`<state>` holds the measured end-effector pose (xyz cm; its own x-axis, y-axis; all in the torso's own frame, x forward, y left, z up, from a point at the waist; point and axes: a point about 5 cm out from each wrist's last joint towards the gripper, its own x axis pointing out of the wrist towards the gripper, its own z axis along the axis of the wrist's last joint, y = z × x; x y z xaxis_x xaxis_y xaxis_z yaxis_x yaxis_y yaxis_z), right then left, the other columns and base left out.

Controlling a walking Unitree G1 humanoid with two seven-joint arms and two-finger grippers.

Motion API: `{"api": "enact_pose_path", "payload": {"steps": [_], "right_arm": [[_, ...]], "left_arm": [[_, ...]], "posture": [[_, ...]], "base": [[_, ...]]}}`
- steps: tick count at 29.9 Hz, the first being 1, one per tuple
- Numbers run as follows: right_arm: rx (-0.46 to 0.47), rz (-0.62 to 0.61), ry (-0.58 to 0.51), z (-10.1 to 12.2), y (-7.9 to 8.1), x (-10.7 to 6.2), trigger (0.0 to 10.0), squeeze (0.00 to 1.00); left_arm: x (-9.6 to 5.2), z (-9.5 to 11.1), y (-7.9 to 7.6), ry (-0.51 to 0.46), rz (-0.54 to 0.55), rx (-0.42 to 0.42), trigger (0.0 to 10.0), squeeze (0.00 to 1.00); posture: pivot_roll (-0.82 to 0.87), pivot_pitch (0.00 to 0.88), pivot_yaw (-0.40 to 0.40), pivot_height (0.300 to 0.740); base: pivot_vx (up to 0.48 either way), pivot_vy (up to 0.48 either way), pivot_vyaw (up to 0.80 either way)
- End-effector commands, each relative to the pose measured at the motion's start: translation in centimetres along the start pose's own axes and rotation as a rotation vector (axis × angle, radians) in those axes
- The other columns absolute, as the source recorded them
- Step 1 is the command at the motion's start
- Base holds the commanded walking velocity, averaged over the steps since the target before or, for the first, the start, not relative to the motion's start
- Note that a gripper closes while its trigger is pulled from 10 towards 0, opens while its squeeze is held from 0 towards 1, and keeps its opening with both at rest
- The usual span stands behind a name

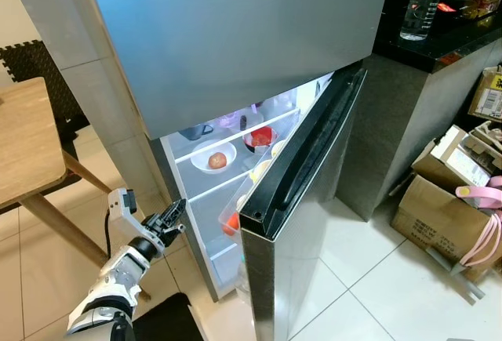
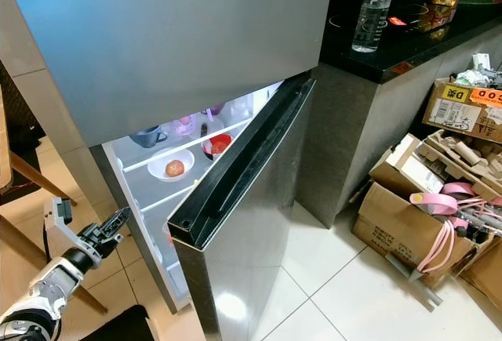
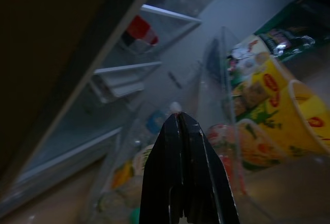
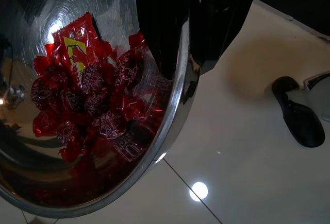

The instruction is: Restocking fridge

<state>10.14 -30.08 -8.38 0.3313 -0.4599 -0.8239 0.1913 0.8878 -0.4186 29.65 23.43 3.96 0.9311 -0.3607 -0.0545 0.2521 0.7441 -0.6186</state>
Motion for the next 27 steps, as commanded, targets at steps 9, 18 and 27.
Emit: {"api": "enact_pose_path", "payload": {"steps": [9,18,27], "right_arm": [[0.003,0.005,-0.012,0.3,0.1,0.0,10.0,0.00],[0.004,0.004,-0.011,0.3,0.0,0.0,10.0,0.00],[-0.001,0.000,0.001,0.0,0.0,0.0,10.0,0.00]], "left_arm": [[2.5,-4.2,-4.1,0.197,-0.235,0.061,10.0,0.00],[2.9,-6.3,-7.5,0.354,-0.573,0.090,10.0,0.00],[2.4,-6.4,-9.1,0.427,-0.792,0.071,10.0,0.00]], "posture": [[-0.12,0.000,0.013,0.740],[-0.12,0.000,0.015,0.740],[-0.12,0.000,0.018,0.740]], "base": [[0.000,0.000,0.00],[0.000,0.000,0.00],[0.000,0.000,0.00]]}}
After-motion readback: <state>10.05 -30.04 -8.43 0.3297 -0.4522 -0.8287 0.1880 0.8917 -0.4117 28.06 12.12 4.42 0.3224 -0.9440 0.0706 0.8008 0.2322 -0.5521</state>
